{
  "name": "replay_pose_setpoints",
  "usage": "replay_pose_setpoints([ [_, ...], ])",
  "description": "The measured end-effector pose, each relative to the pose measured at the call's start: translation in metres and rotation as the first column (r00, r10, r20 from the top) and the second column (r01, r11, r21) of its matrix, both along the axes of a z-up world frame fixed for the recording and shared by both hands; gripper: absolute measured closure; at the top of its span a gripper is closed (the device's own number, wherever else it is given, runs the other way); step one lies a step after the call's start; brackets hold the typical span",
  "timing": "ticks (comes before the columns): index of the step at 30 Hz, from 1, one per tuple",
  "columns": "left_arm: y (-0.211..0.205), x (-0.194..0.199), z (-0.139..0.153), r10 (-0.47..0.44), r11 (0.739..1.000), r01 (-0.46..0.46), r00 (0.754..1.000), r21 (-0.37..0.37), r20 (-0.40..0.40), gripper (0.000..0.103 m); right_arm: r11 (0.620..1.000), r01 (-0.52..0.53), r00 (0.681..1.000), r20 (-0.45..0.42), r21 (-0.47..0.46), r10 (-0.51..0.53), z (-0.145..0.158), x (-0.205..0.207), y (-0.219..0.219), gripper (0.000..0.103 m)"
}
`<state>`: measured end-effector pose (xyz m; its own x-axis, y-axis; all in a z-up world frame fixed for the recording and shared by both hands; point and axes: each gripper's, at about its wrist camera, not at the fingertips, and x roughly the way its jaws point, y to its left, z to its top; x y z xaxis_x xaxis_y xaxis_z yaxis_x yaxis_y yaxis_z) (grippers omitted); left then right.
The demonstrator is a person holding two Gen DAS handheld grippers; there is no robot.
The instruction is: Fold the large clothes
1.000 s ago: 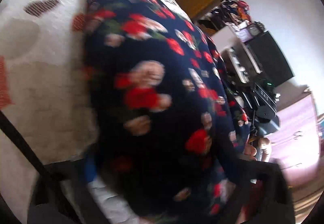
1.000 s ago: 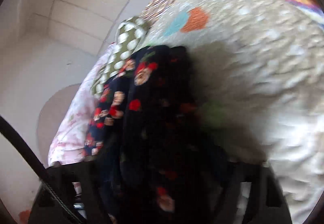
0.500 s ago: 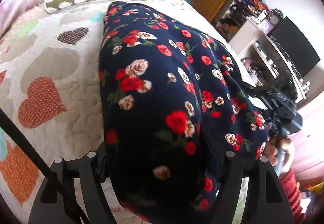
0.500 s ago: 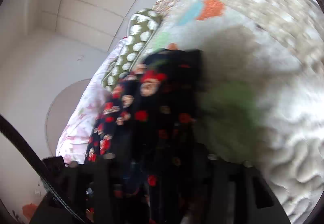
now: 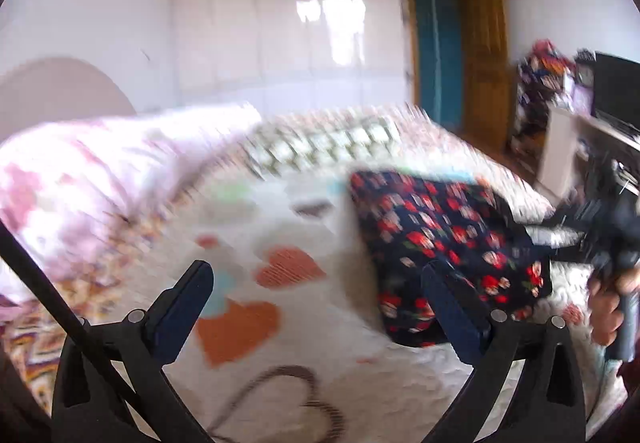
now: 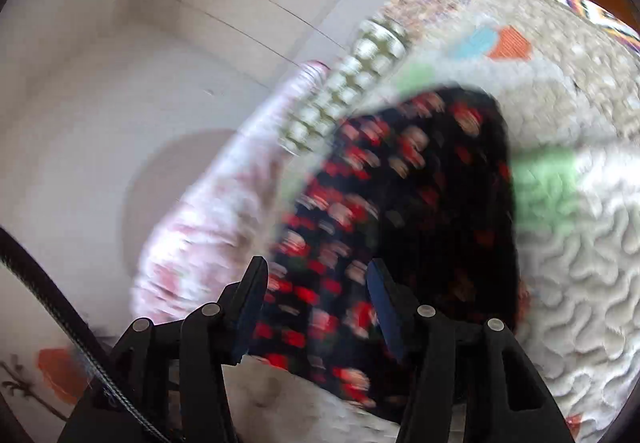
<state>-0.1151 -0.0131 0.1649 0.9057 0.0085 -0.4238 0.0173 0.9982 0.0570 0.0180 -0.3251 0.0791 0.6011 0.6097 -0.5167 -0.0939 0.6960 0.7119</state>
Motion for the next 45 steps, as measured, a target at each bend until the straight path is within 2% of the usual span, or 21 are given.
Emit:
replay_pose_setpoints([
  [1,0.004,-0.011,0.005,0.010,1.000,-0.011,1.000,0.009,0.022,0.000,0.998,0.037,0.999,-0.029,-0.056,-0.038,-0.008,-0.001,-0.002,0.064],
  [2,0.009,-0.018,0.008,0.020,1.000,-0.021,1.000,0.020,0.024,0.000,0.989,0.080,0.995,-0.057,-0.125,-0.088,-0.014,-0.006,-0.006,0.064],
  [3,0.013,-0.024,0.010,0.029,0.999,-0.029,0.999,0.026,0.014,0.000,0.985,0.110,0.992,-0.052,-0.132,-0.118,-0.017,-0.016,-0.013,0.060],
  [5,0.019,-0.031,0.010,0.017,1.000,-0.017,1.000,0.024,0.004,0.000,0.981,0.158,0.986,-0.027,-0.112,-0.162,-0.010,-0.036,-0.023,0.059],
  [6,0.019,-0.035,0.009,0.016,1.000,-0.016,1.000,0.022,0.006,0.000,0.973,0.188,0.981,-0.008,-0.136,-0.191,-0.003,-0.050,-0.027,0.057],
  [8,0.015,-0.045,0.006,0.018,1.000,-0.018,1.000,0.014,0.004,0.000,0.952,0.218,0.976,0.017,-0.215,-0.219,0.007,-0.075,-0.031,0.048],
  [10,0.015,-0.050,0.000,0.006,1.000,-0.006,0.999,-0.002,-0.038,0.000,0.912,0.227,0.973,0.034,-0.342,-0.229,0.014,-0.092,-0.026,0.048],
  [13,0.010,-0.052,-0.017,-0.032,0.999,0.028,0.992,-0.036,-0.123,0.000,0.853,0.246,0.965,0.038,-0.461,-0.258,0.014,-0.106,-0.027,0.046],
  [14,0.008,-0.053,-0.024,-0.031,0.999,0.025,0.988,-0.040,-0.152,0.000,0.845,0.253,0.963,0.041,-0.471,-0.266,0.012,-0.114,-0.030,0.045],
  [16,0.007,-0.054,-0.037,-0.024,0.999,0.017,0.981,-0.036,-0.191,0.000,0.839,0.266,0.959,0.041,-0.475,-0.280,0.008,-0.130,-0.041,0.035],
  [19,0.003,-0.050,-0.060,-0.024,0.999,0.018,0.961,-0.027,-0.274,0.000,0.825,0.272,0.954,0.024,-0.496,-0.300,0.002,-0.133,-0.044,0.035],
  [23,0.002,-0.042,-0.084,-0.005,1.000,0.002,0.937,-0.010,-0.349,0.000,0.787,0.290,0.941,0.013,-0.544,-0.338,-0.006,-0.129,-0.045,0.035],
  [29,0.001,-0.027,-0.111,0.018,1.000,-0.013,0.906,0.013,-0.423,0.000,0.752,0.335,0.910,-0.013,-0.567,-0.415,-0.022,-0.114,-0.060,0.034],
  [36,-0.001,-0.013,-0.139,0.014,1.000,-0.008,0.864,0.015,-0.504,0.000,0.712,0.342,0.908,0.019,-0.614,-0.419,-0.027,-0.101,-0.064,0.030],
  [45,0.006,-0.007,-0.149,-0.010,0.998,-0.022,0.855,-0.054,-0.519,0.000,0.678,0.361,0.893,0.029,-0.640,-0.449,-0.029,-0.073,-0.079,0.029],
])
